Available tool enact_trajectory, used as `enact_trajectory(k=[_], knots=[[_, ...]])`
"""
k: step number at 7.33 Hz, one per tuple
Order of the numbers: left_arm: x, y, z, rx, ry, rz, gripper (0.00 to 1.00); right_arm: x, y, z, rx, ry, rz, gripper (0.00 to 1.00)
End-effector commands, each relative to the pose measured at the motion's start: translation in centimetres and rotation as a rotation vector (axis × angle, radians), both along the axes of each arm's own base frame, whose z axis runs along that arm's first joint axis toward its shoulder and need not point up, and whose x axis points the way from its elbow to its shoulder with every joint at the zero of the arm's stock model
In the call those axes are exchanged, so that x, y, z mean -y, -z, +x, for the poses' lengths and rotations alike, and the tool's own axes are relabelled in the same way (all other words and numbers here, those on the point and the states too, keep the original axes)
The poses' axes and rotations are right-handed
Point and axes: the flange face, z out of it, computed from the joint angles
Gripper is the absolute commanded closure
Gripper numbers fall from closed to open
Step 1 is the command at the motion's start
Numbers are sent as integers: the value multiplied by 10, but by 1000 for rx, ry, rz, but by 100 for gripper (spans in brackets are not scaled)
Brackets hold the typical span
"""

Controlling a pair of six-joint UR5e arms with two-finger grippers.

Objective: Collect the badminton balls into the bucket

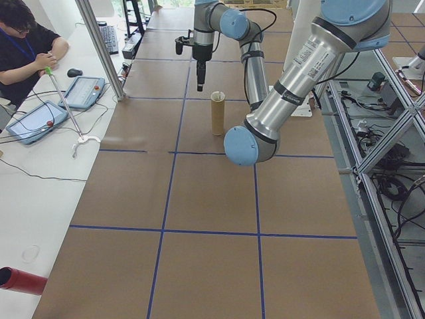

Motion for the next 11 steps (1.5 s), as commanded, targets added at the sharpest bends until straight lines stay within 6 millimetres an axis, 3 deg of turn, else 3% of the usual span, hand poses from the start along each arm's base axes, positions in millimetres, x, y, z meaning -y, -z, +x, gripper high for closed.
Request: enact_trajectory(k=[1,3,4,5,6,8,9,10,11], knots=[[21,-76,-67,15,-96,117,0,0,0,0,0,0,0,0],[35,-156,-134,85,-171,172,0,0,0,0,0,0,0,0],[39,-206,-154,67,-216,162,0,0,-1,0,0,0,-1,0],[33,-269,-184,40,-227,171,0,0,0,0,0,0,0,0],[24,-325,-197,33,-228,160,0,0,0,0,0,0,0,0],[-6,-420,-230,-18,-197,107,0,0,0,0,0,0,0,0],[-16,-454,-243,-79,-165,61,0,0,0,0,0,0,0,0],[-37,-473,-246,-95,-157,28,0,0,0,0,0,0,0,0],[-38,-473,-246,-96,-149,25,0,0,0,0,0,0,0,0]])
